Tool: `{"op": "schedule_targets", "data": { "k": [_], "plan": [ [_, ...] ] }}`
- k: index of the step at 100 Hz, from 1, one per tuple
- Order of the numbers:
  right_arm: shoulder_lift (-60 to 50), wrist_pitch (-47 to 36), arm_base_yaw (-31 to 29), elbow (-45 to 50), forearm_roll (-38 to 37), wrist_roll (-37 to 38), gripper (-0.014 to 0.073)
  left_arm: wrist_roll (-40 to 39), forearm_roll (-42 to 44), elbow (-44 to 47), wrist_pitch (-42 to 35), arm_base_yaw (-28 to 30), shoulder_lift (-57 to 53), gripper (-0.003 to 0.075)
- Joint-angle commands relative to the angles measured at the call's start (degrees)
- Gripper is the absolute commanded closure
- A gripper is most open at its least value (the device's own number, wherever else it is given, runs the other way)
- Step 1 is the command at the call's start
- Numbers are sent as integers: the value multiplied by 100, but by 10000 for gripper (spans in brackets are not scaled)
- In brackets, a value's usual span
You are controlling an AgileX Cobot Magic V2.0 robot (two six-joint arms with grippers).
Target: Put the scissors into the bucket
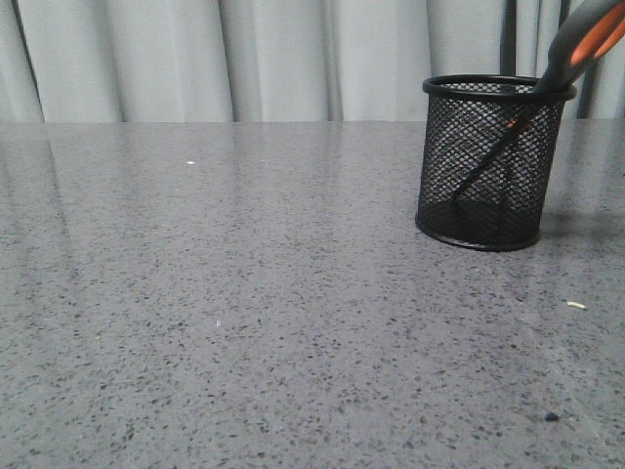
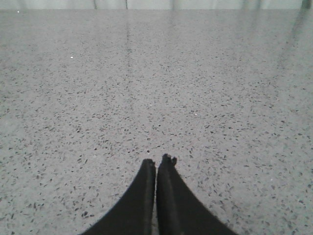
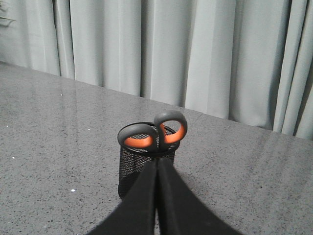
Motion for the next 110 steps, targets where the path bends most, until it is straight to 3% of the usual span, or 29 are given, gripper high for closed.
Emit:
{"op": "schedule_targets", "data": {
  "k": [1, 17, 30, 40, 56, 70, 90, 110],
  "plan": [
    [-58, -501, -19, -121, -6, -28, 639, -51, -8, 230, -264, 5, -150, 739],
    [-58, -482, -30, 107, -295, -28, 639, -51, -8, 230, -264, 5, -150, 740],
    [-58, -1379, -260, 847, -952, 609, 639, -51, -8, 230, -264, 5, -150, 739],
    [-58, -2254, -734, 1566, -1641, 1443, 639, -51, -8, 230, -264, 5, -150, 739],
    [-58, -2872, -1619, 2465, -1645, 1842, 639, -51, -8, 230, -264, 5, -150, 739],
    [-68, -2154, -1959, 2456, -1645, 1842, 639, -51, -8, 230, -264, 5, -150, 739],
    [-105, -1135, -1971, 2466, -1334, 1842, 639, -51, -8, 230, -264, 5, -150, 740],
    [-105, -1145, -1971, 2466, -1334, 1842, 639, -51, -8, 230, -264, 5, -150, 739]
  ]
}}
